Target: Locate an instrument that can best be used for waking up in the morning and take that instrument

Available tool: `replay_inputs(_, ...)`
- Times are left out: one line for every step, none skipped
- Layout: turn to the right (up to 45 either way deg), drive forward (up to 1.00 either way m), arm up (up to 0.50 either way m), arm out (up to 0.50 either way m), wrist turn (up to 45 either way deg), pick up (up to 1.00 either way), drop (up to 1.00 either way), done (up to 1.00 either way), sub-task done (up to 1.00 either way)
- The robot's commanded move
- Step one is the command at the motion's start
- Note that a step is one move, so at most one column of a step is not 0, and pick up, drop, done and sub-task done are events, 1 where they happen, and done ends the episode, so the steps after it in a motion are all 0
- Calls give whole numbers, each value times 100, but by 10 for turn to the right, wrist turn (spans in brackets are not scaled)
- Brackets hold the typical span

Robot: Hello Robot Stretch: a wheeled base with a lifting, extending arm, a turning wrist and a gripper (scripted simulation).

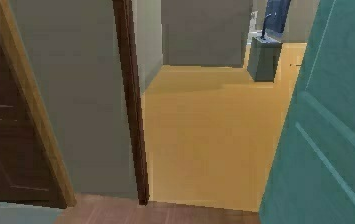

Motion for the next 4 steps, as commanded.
replay_inputs(30,0,0,0,0,0,0,0,0)
replay_inputs(-450,0,0,0,0,0,0,0,0)
replay_inputs(-450,0,0,0,0,0,0,0,0)
replay_inputs(-450,0,0,0,0,0,0,0,0)
